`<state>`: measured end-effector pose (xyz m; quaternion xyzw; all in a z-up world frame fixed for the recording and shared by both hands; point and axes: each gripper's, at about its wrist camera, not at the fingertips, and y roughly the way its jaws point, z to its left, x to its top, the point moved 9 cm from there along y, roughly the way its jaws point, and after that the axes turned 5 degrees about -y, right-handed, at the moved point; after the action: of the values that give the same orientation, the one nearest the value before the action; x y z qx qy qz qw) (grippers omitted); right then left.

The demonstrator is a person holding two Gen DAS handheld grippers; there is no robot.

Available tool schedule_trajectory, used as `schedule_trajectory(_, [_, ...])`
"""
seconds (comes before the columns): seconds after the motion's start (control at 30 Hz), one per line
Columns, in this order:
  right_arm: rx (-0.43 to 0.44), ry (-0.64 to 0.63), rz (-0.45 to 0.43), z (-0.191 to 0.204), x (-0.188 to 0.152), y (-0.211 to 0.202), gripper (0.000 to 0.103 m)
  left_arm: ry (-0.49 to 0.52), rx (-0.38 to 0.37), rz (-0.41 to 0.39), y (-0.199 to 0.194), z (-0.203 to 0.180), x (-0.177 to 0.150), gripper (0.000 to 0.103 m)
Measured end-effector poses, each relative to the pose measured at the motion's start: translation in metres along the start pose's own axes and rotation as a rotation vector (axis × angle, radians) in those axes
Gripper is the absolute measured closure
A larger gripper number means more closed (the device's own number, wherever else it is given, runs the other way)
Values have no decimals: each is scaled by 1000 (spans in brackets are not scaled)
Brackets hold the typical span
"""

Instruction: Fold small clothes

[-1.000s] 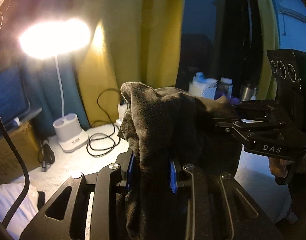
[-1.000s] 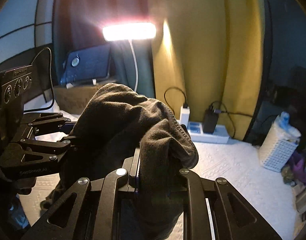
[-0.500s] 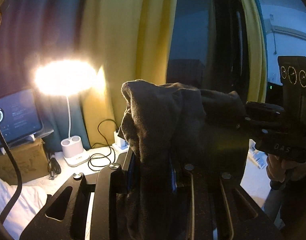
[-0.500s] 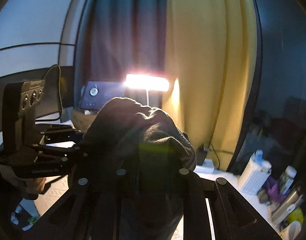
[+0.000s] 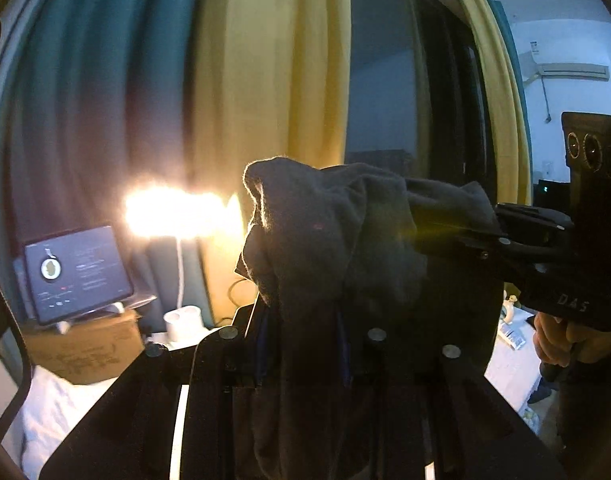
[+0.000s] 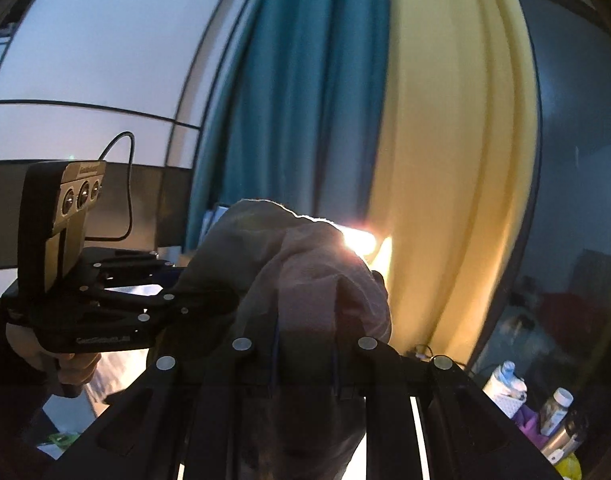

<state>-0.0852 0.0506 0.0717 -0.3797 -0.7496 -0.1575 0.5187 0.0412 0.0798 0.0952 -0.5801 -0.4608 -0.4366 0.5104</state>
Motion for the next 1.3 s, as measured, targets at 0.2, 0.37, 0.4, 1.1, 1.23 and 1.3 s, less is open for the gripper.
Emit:
schedule_trajectory(0.2, [74,-24,-2,41,4,4,85,9,67,16,-25,23,-13,78])
schedule_trajectory(0.37, [134,-11,-2,72,3,9,85,13,116,38,-47,38,-25,78])
schedule_trajectory(0.4, [142,-6,1,76,3,10,85,12,122,44,-49,40,-28,78])
schedule_trajectory(1.1, [157,19,211,72,-74,133,85,-75,177,253,37,108,-101,78])
schedule_trajectory(1.23, [164,34,250,66,-90,162,85,-83,188,288,53,115,-113,78])
schedule_trajectory(1.3, [172,37,269,64,-98,174,85,-92,199,310,62,123,-122,78])
